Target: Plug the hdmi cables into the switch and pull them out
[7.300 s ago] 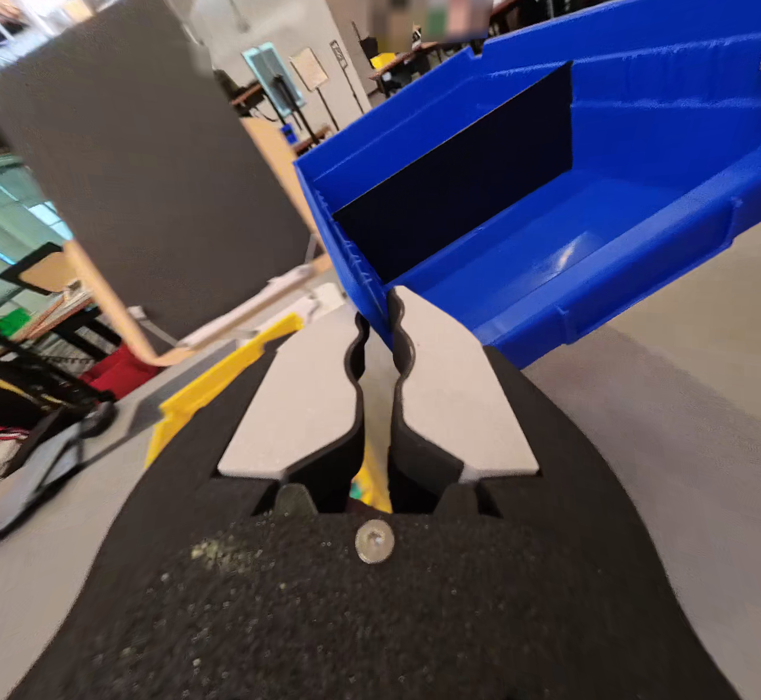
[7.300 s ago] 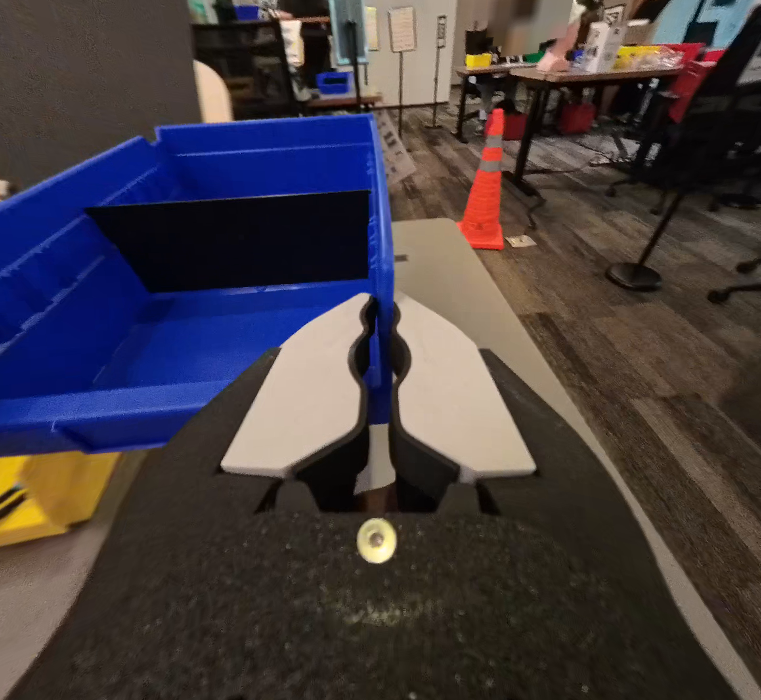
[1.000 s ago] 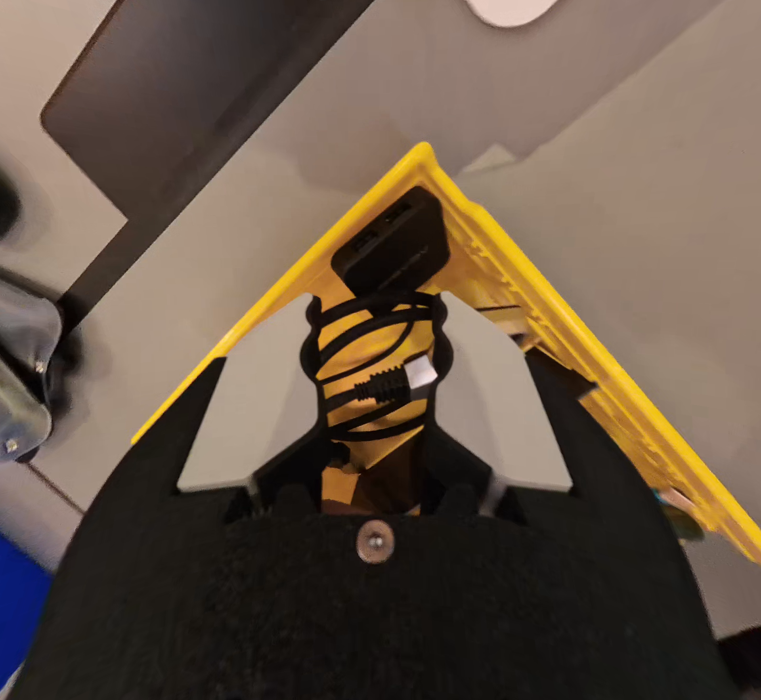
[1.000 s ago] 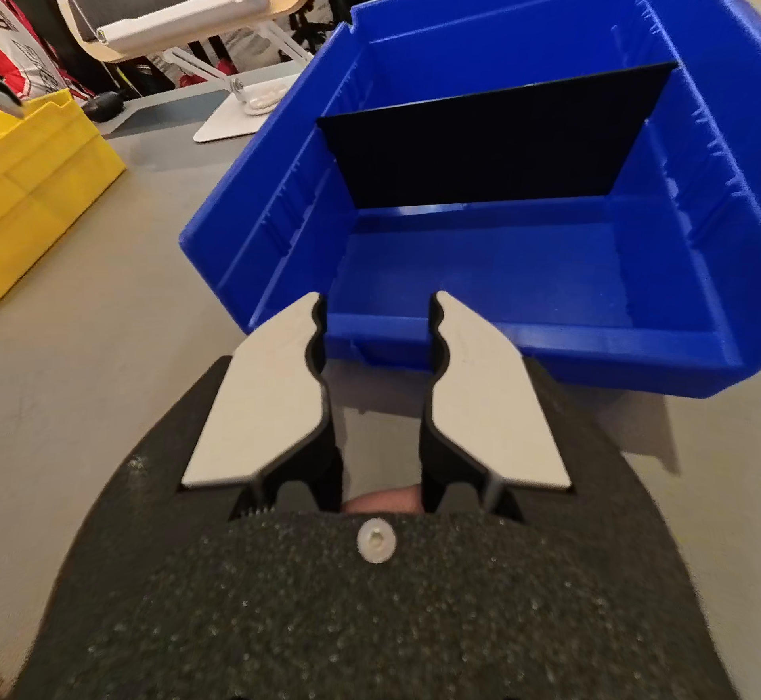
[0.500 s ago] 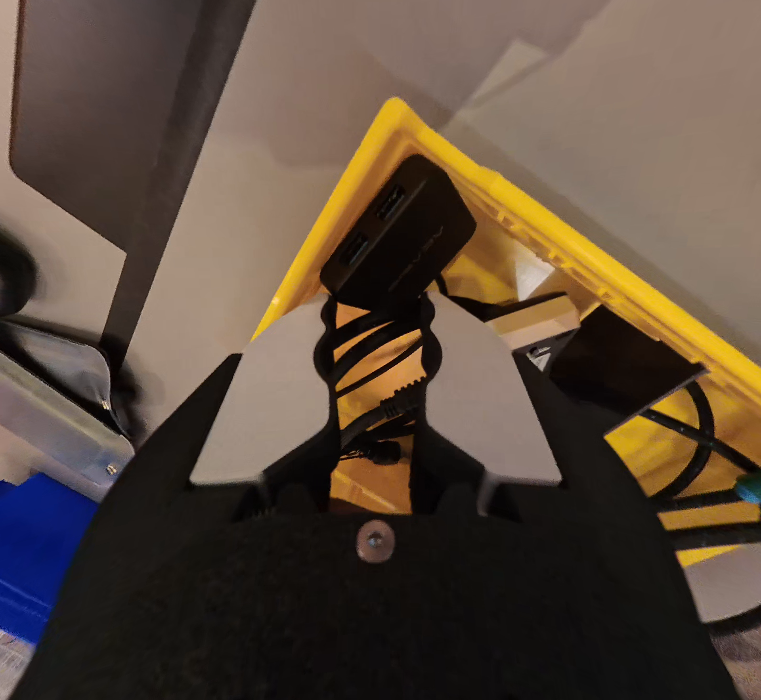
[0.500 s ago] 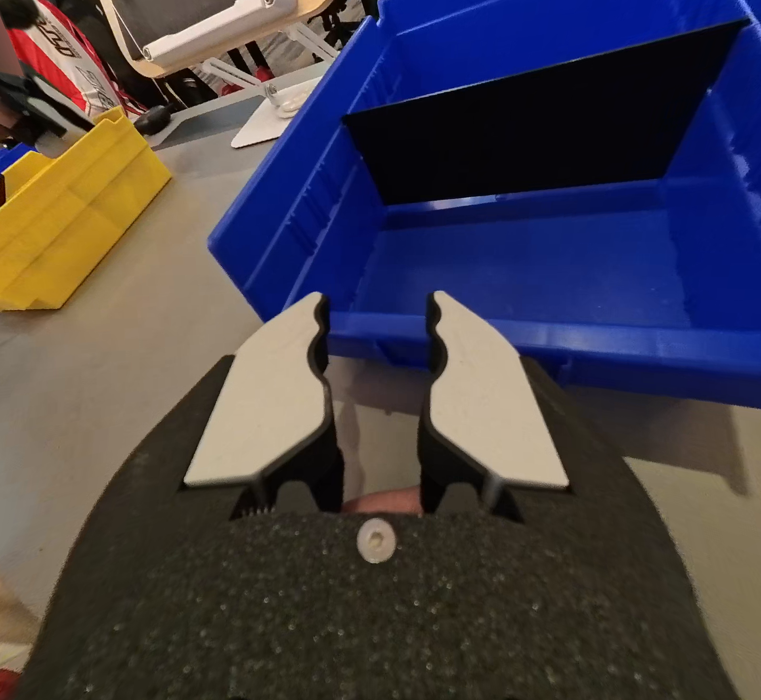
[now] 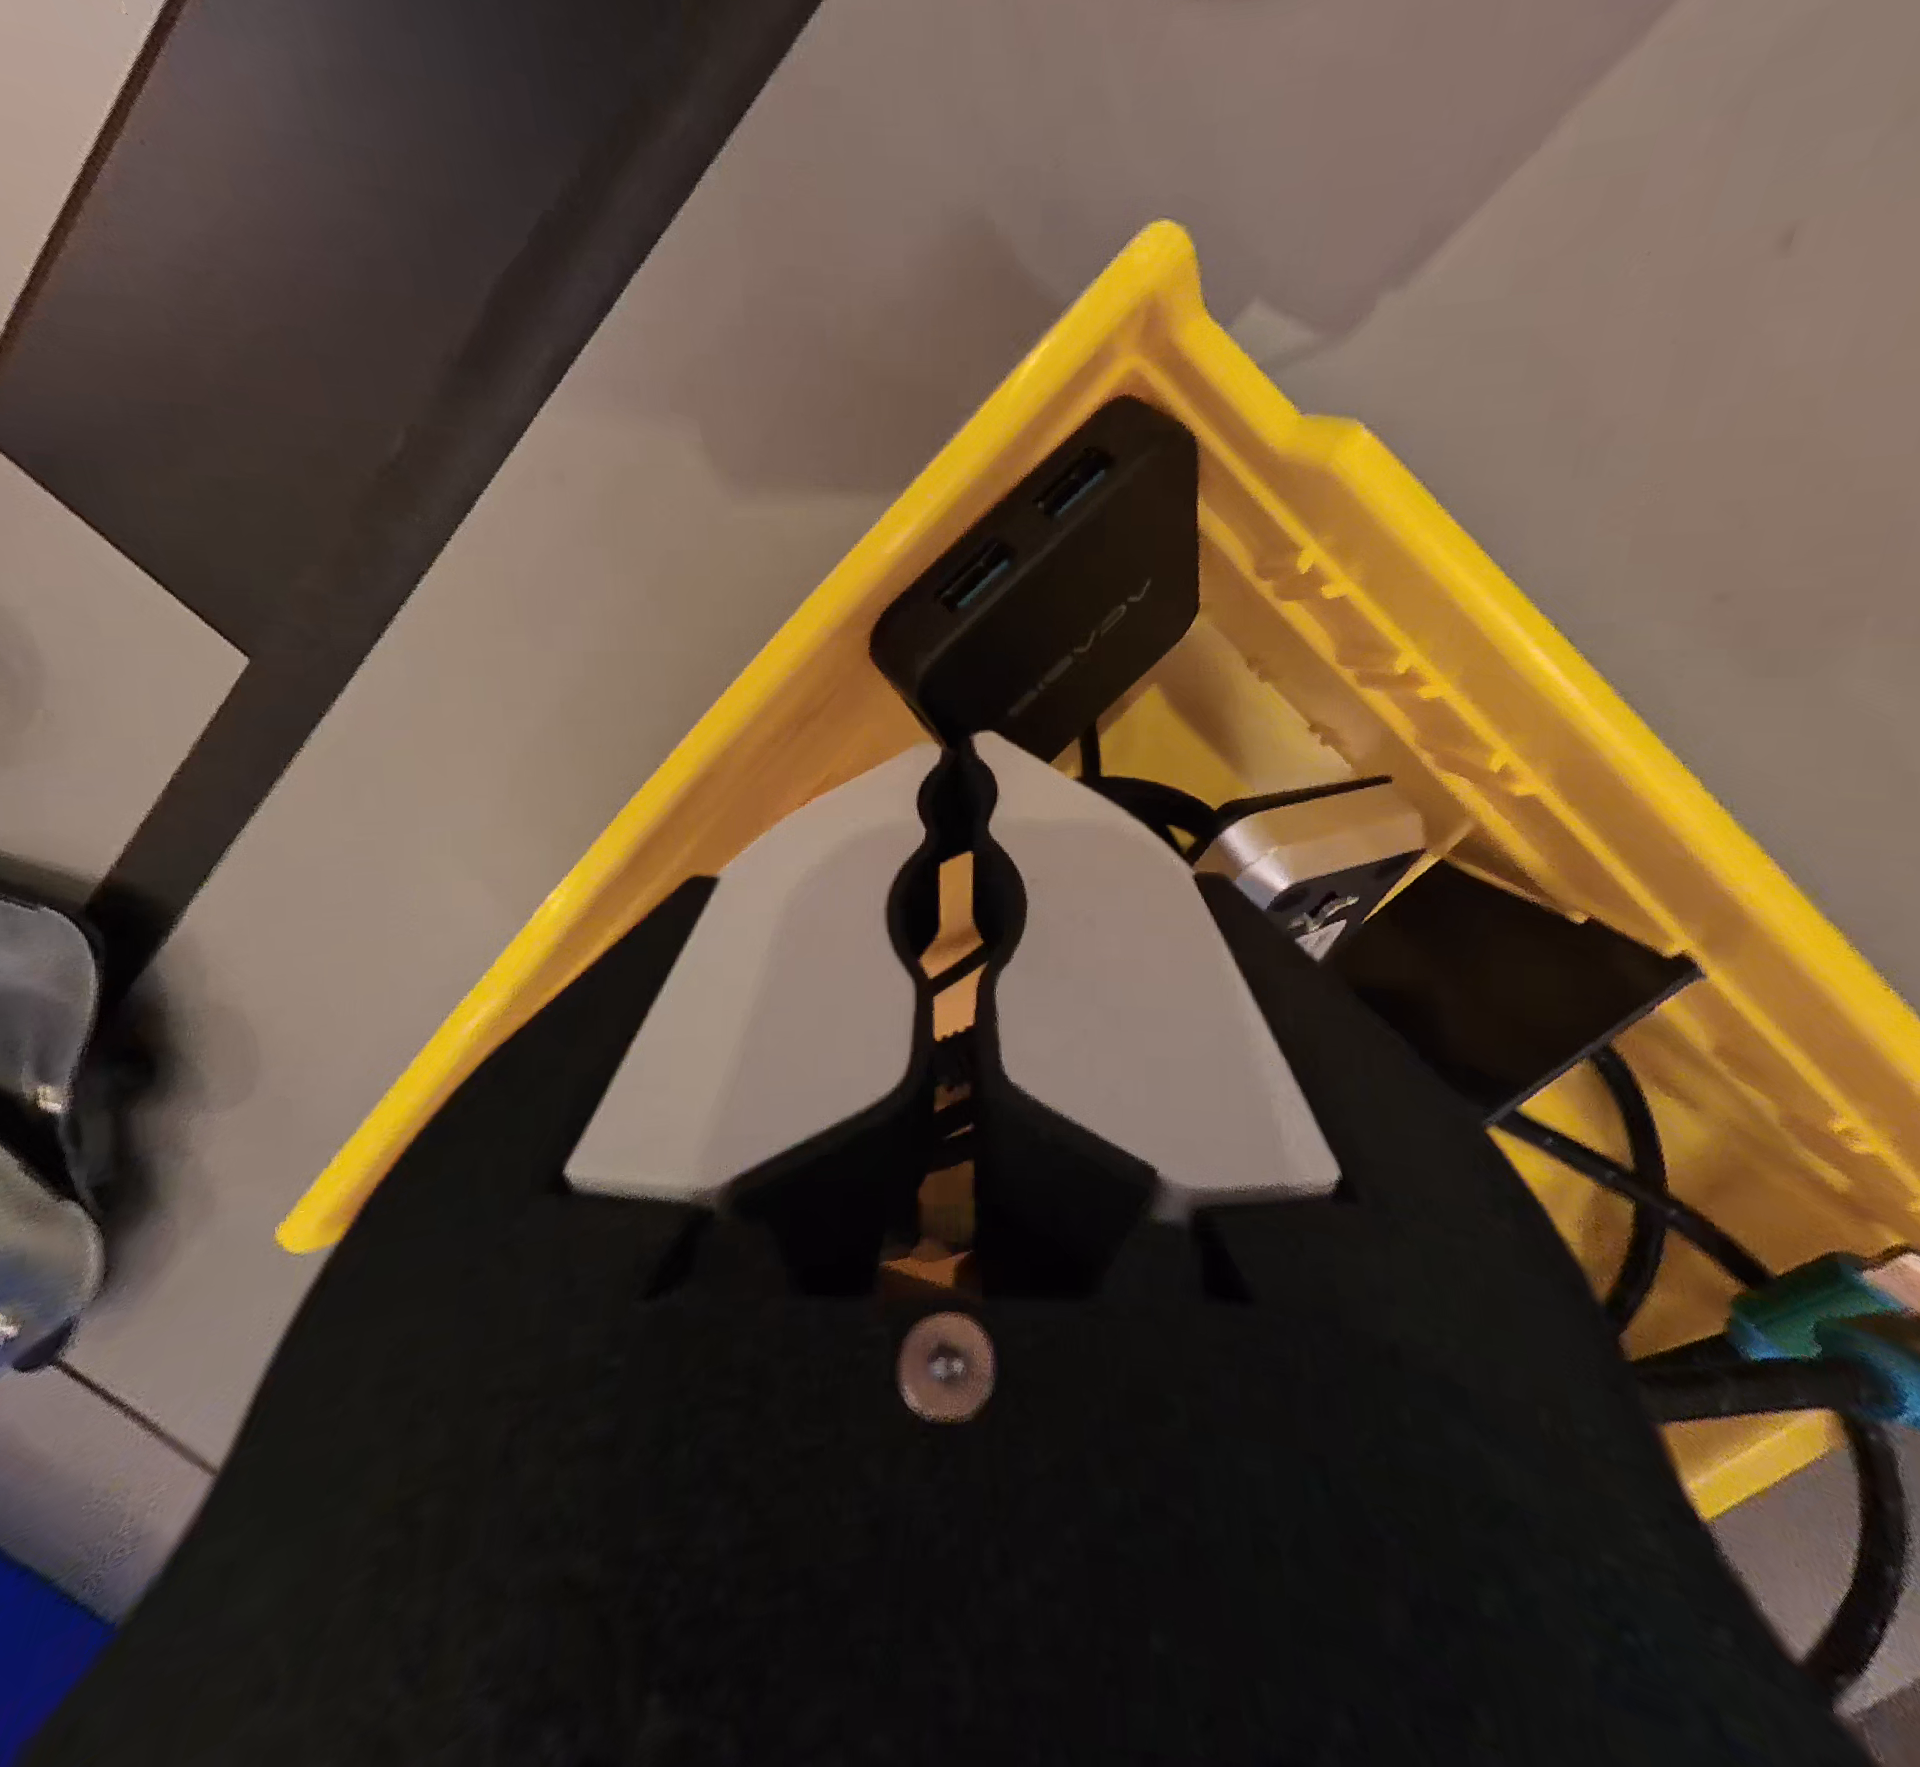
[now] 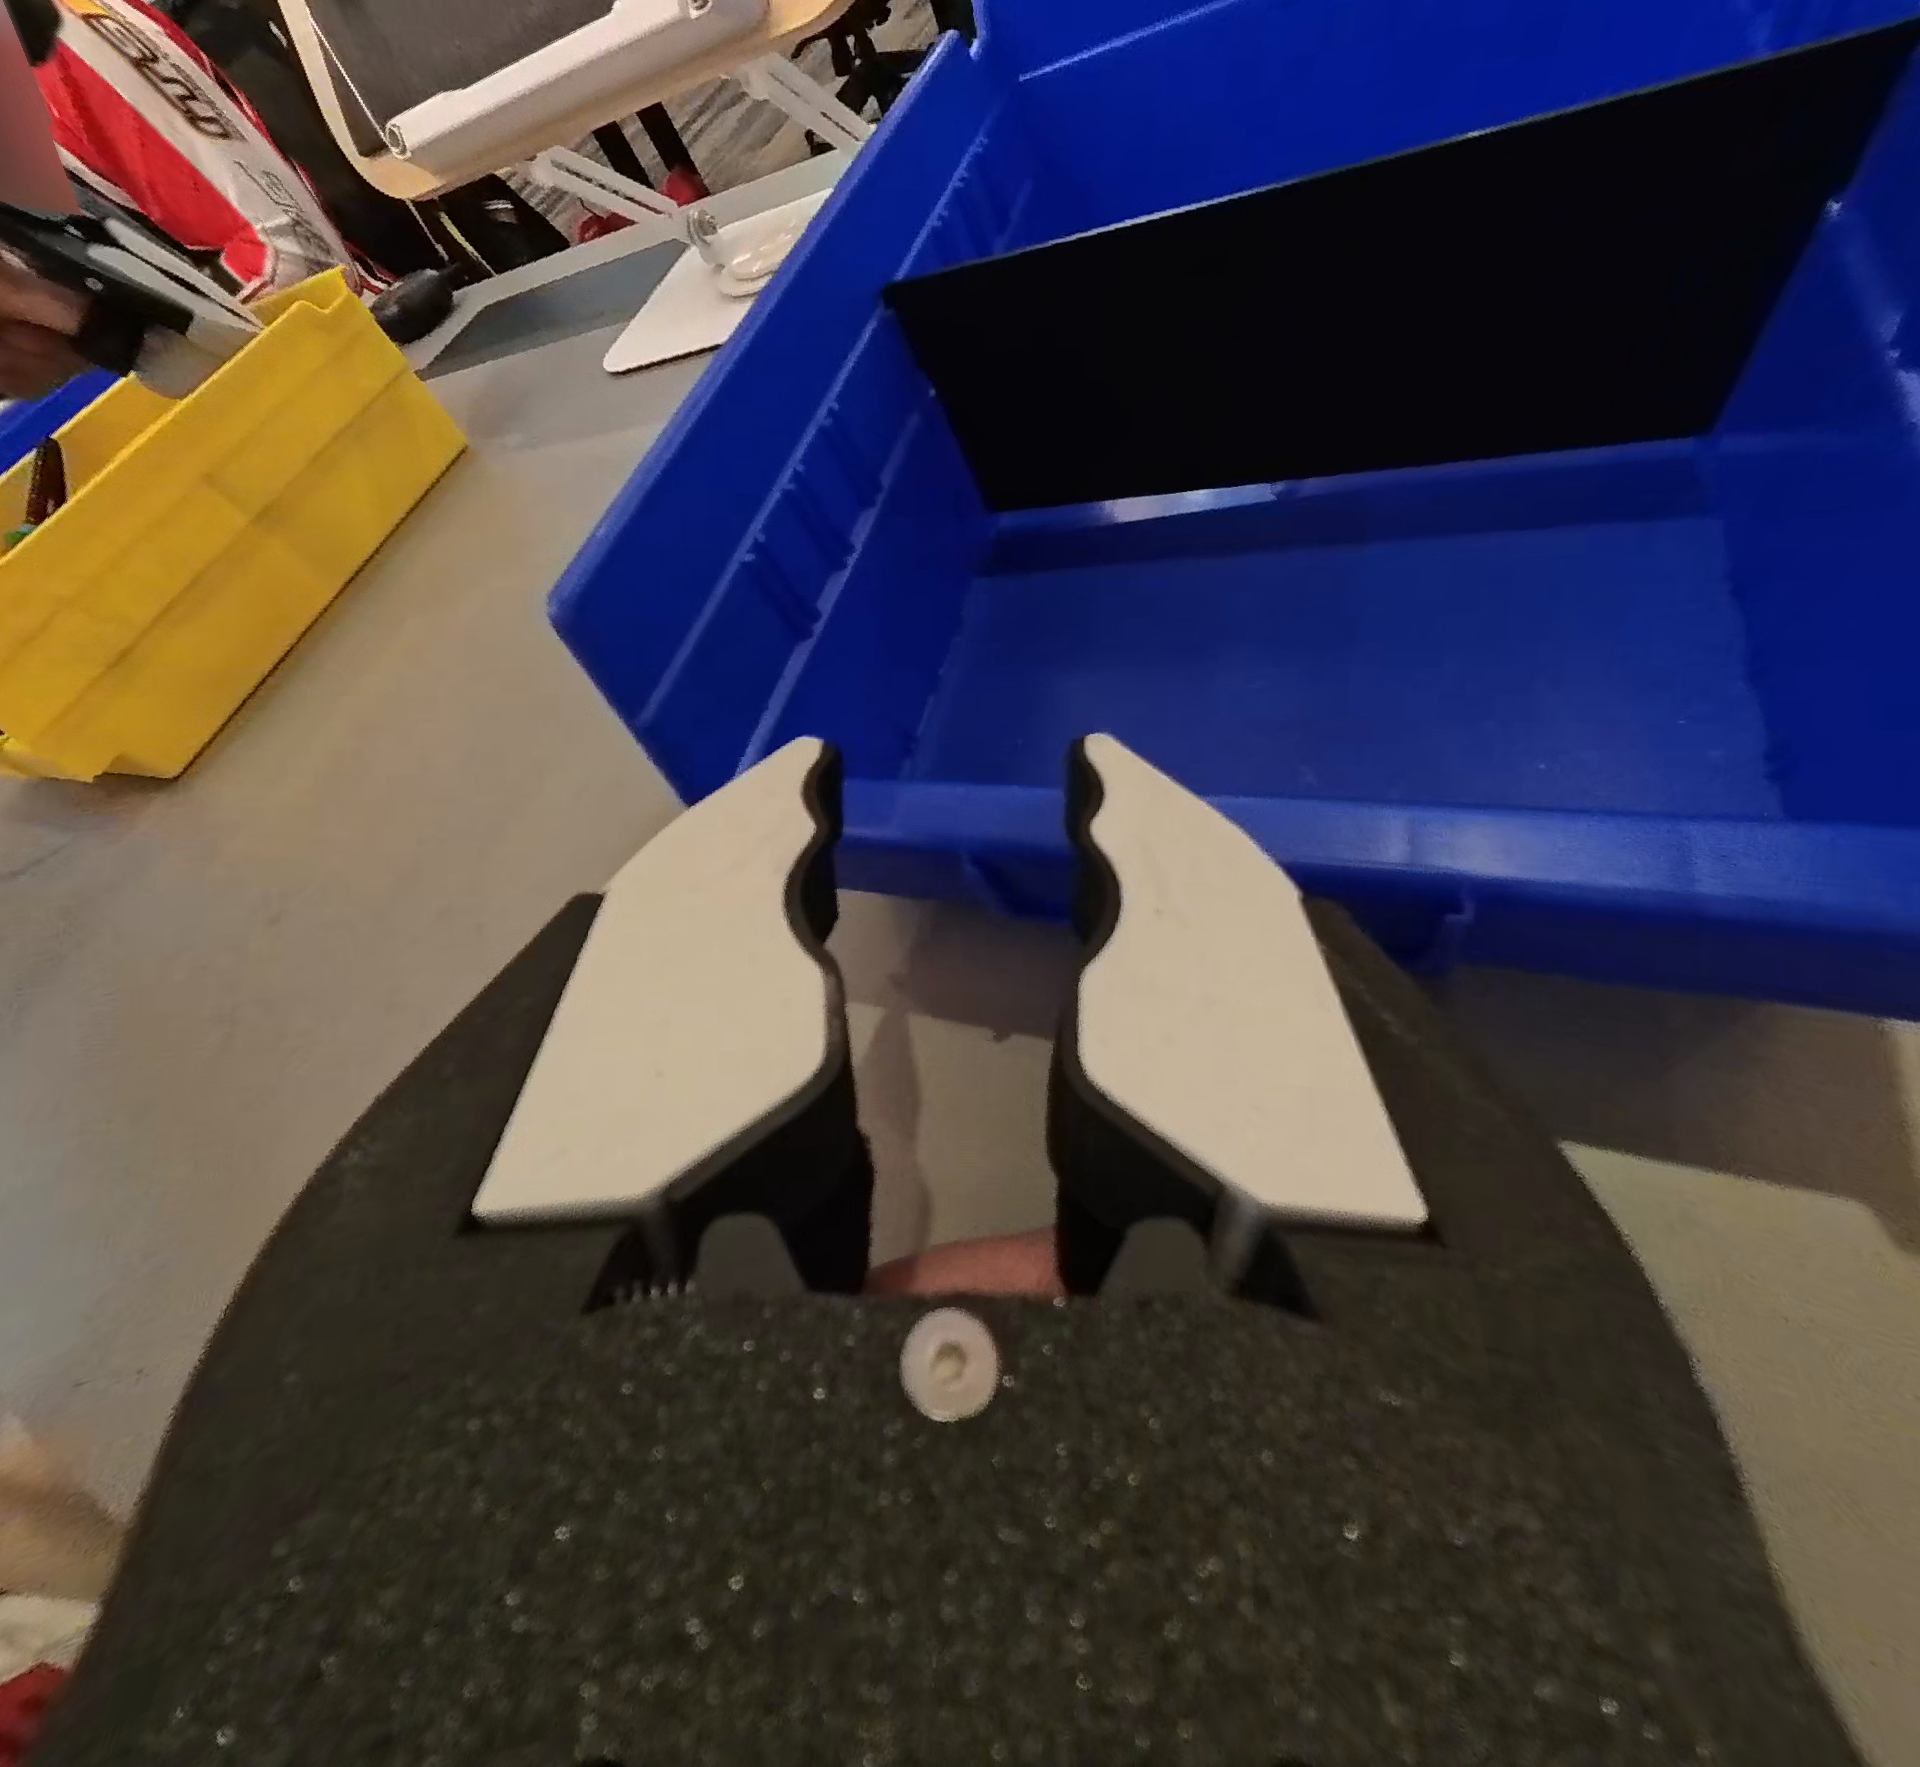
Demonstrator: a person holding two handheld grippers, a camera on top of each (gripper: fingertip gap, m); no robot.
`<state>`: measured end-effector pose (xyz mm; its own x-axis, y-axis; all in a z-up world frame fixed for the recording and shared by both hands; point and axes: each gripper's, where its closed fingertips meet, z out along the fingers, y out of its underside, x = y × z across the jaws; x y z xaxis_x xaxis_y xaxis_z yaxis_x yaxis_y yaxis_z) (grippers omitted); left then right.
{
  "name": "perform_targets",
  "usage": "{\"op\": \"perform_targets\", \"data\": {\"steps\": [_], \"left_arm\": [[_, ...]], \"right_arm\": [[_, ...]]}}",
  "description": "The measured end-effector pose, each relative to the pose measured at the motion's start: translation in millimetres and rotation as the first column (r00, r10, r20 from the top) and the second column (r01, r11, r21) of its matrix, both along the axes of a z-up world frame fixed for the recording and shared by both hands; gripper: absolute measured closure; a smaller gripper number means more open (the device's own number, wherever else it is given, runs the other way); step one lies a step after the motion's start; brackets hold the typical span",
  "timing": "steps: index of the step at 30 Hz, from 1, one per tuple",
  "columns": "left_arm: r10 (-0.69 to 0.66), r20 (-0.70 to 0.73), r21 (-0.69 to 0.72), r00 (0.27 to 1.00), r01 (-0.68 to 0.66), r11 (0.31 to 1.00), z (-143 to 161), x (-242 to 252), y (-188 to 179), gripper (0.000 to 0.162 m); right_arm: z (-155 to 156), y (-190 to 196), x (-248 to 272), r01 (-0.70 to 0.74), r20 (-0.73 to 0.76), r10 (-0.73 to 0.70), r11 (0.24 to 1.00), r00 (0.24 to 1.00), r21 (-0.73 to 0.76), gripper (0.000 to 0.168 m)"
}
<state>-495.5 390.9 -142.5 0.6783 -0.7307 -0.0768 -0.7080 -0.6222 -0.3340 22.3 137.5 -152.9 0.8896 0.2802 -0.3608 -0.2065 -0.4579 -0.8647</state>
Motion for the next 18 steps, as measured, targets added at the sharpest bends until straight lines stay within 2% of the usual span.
{"op": "perform_targets", "data": {"steps": [1,2,3,8,12,14,18], "left_arm": [[0.036,0.023,-0.004,0.999,-0.036,0.999,0,1,0,0.162],[0.082,0.041,0.001,0.996,-0.082,0.997,0,2,1,0.156],[0.122,0.054,0.000,0.991,-0.122,0.993,-1,2,1,0.141],[0.288,0.170,-0.053,0.942,-0.284,0.958,3,16,3,0.118],[0.382,0.222,-0.166,0.897,-0.351,0.922,2,28,3,0.100],[0.421,0.186,-0.178,0.888,-0.391,0.903,-6,27,7,0.109],[0.409,0.096,-0.106,0.907,-0.399,0.911,-18,25,8,0.107]], "right_arm": [[0,0,-1,-0.001,0.000,0.001,1.000,1.000,0.000,0.128],[0,-1,-1,-0.003,0.002,0.003,1.000,1.000,-0.001,0.128],[0,-1,-1,-0.003,0.005,0.003,1.000,1.000,-0.001,0.128],[0,-2,-5,-0.016,-0.004,0.016,1.000,1.000,-0.004,0.128],[1,-3,-10,-0.034,-0.013,0.034,0.999,0.999,-0.002,0.128],[1,-4,-13,-0.046,-0.019,0.046,0.999,0.999,-0.003,0.128],[2,-7,-20,-0.063,-0.028,0.063,0.998,0.998,-0.005,0.129]]}}
